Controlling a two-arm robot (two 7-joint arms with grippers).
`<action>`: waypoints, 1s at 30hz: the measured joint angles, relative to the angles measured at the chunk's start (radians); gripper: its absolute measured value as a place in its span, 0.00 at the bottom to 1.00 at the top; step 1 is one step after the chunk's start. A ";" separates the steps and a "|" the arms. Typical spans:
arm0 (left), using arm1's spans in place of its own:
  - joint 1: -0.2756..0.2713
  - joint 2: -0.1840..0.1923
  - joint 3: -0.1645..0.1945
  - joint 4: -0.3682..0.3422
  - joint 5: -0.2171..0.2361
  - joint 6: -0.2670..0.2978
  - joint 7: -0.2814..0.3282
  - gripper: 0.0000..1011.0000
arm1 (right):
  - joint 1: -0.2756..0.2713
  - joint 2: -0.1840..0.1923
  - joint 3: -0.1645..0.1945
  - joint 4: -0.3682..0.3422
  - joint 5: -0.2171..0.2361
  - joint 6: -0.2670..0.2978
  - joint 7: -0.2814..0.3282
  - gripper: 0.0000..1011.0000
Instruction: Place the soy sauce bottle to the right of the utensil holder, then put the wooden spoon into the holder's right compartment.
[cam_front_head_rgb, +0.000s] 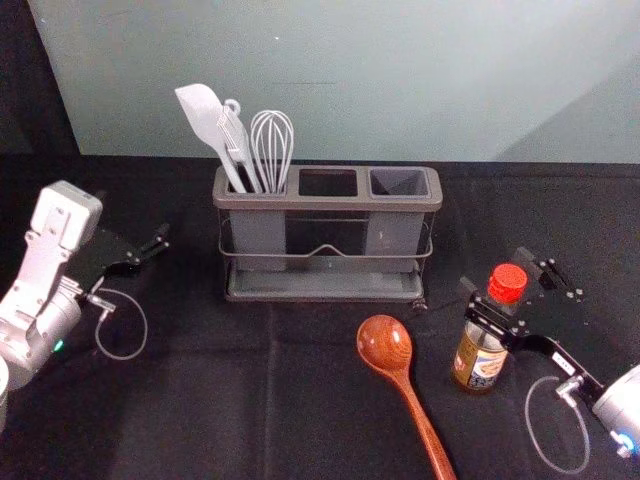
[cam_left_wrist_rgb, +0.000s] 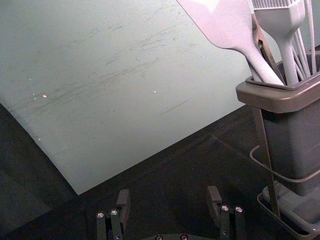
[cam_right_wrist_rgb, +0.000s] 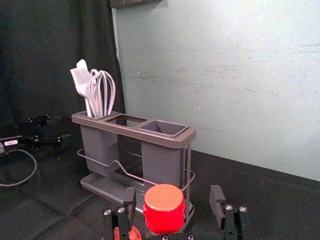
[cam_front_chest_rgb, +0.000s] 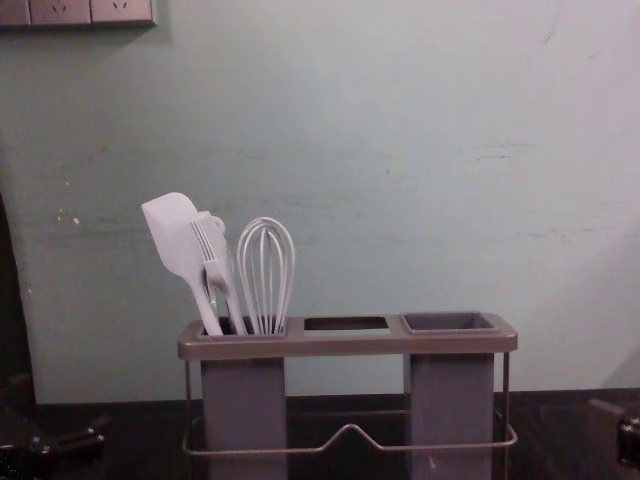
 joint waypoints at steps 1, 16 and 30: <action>0.000 0.000 0.000 0.000 0.000 0.000 0.000 0.99 | -0.003 -0.002 0.003 -0.004 -0.001 0.002 0.003 0.92; 0.000 0.000 0.000 0.000 0.000 0.000 0.000 0.99 | -0.039 -0.017 0.039 -0.046 -0.019 0.020 0.026 0.50; 0.000 0.000 0.000 0.000 0.000 0.000 0.000 0.99 | -0.067 -0.036 0.083 -0.077 -0.033 0.026 0.043 0.38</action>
